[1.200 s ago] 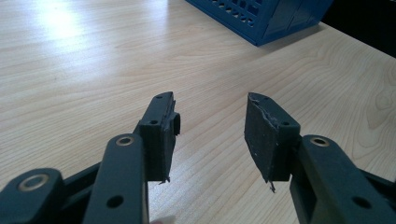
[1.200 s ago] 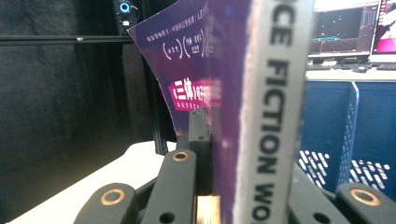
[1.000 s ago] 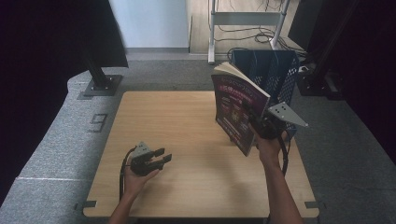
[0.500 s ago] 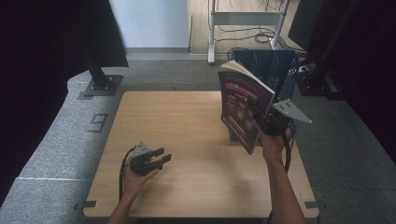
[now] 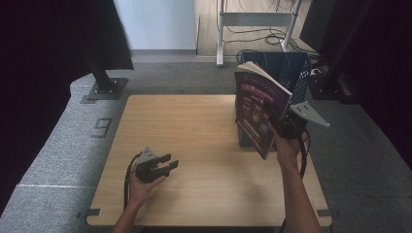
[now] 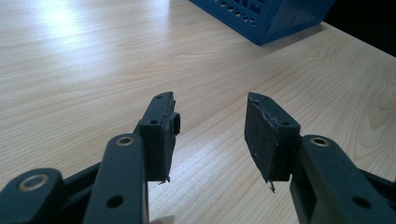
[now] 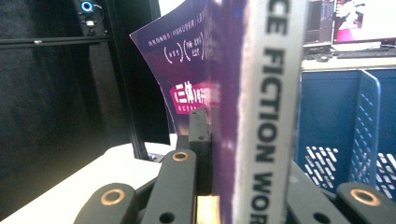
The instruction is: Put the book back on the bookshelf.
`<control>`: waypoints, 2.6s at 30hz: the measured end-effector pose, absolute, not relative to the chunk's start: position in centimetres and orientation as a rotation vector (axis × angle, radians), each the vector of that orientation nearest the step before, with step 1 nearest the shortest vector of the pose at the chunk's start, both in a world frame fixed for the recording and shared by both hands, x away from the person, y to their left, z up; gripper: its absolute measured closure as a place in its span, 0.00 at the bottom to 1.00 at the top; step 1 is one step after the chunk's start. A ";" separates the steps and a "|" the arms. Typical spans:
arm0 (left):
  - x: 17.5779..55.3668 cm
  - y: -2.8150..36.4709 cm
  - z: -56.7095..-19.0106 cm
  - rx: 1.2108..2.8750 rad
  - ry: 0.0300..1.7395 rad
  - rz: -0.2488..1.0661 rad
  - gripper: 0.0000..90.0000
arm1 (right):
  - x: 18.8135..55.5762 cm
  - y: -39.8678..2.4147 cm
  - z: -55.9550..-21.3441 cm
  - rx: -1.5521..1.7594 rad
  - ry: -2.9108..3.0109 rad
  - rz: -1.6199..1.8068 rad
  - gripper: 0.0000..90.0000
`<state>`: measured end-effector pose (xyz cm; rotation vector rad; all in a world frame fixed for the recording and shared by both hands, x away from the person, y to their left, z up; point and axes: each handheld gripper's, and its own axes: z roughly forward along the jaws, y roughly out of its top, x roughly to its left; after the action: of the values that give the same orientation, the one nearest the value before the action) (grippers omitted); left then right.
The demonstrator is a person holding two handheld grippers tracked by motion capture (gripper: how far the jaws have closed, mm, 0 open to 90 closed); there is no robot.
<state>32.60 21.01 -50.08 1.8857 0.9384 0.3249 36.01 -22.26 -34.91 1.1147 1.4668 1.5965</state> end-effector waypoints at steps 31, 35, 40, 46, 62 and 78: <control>32.7 21.2 -50.1 1.883 0.941 0.320 0.60 | 37.1 -24.6 -35.4 1.178 1.392 1.545 0.91; 32.7 21.2 -50.1 1.883 0.941 0.321 0.60 | 37.4 -24.6 -35.4 1.183 1.387 1.538 0.91; 32.7 21.1 -50.1 1.887 0.937 0.318 0.60 | 37.7 -24.4 -35.1 1.179 1.378 1.535 0.91; 32.7 21.3 -50.0 1.880 0.939 0.318 0.60 | 38.4 -24.4 -34.9 1.179 1.375 1.512 0.91; 32.7 21.4 -50.0 1.871 0.944 0.313 0.60 | 40.7 -24.0 -35.5 1.209 1.360 1.496 0.91; 32.7 21.7 -50.0 1.866 0.947 0.313 0.60 | 41.5 -23.4 -35.5 1.201 1.350 1.481 0.91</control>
<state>32.71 21.69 -49.96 1.8661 0.9467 0.3125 41.50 -23.39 -35.48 1.2006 1.3497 1.4809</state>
